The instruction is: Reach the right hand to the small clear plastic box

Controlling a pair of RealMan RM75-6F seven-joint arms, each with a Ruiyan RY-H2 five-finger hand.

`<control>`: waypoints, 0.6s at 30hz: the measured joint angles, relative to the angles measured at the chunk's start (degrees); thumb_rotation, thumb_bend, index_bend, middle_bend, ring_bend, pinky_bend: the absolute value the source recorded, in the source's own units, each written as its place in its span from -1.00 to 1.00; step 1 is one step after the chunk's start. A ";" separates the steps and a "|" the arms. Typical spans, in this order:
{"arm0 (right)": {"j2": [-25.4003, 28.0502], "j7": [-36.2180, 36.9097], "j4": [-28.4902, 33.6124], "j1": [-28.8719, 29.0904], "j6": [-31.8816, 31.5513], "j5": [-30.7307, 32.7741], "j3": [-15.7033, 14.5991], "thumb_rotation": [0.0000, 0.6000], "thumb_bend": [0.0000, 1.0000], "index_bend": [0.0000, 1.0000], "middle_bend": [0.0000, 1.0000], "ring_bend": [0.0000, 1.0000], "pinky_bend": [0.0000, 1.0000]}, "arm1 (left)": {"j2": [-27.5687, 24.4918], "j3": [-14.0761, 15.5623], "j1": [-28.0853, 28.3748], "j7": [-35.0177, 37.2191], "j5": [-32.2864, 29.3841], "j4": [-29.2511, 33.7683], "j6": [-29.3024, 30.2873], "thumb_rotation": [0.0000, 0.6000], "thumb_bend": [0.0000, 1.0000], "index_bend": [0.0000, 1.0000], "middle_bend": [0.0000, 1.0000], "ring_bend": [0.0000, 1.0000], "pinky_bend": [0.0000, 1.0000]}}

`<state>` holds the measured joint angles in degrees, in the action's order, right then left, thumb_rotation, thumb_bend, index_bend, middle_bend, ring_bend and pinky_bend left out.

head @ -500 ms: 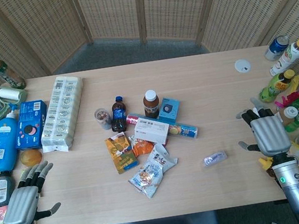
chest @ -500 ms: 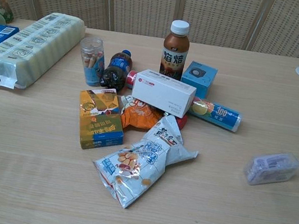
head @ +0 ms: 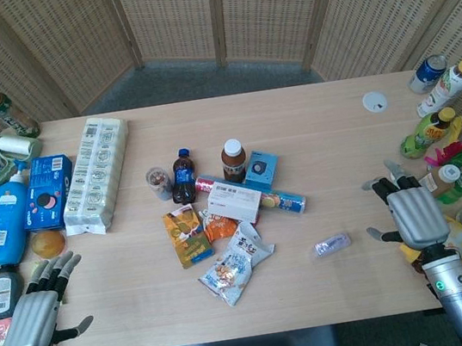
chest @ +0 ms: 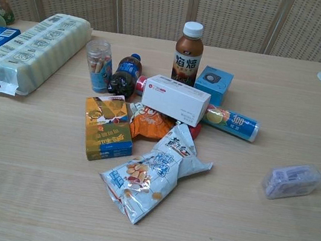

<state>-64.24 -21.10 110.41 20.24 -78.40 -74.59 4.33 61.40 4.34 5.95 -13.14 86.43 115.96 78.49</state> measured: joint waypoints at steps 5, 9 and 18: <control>-0.03 0.21 -1.03 0.83 4.55 -1.15 -1.40 1.00 -0.88 -0.45 -0.34 -0.97 -0.55 | 0.50 -0.27 0.59 -0.13 -0.52 -0.34 -1.17 1.00 -0.56 -0.85 -0.96 -1.00 -1.00; -1.43 0.42 -3.03 2.17 9.18 -1.77 -2.52 1.00 -0.88 -0.46 -0.38 -1.00 -0.57 | 1.11 -0.68 1.28 -0.14 -1.46 -0.85 -2.38 1.00 -0.56 -0.84 -0.96 -1.00 -1.00; -8.52 -0.30 -7.77 5.17 15.80 -0.29 -3.16 1.00 -0.88 -0.46 -0.47 -1.00 -0.68 | 2.22 -1.90 2.94 -0.21 -4.13 -1.94 -4.77 1.00 -0.56 -0.85 -0.96 -1.00 -1.00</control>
<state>-72.76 -21.39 102.64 25.42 -62.61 -74.89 1.17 63.62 2.45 8.89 -13.35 82.30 114.03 73.72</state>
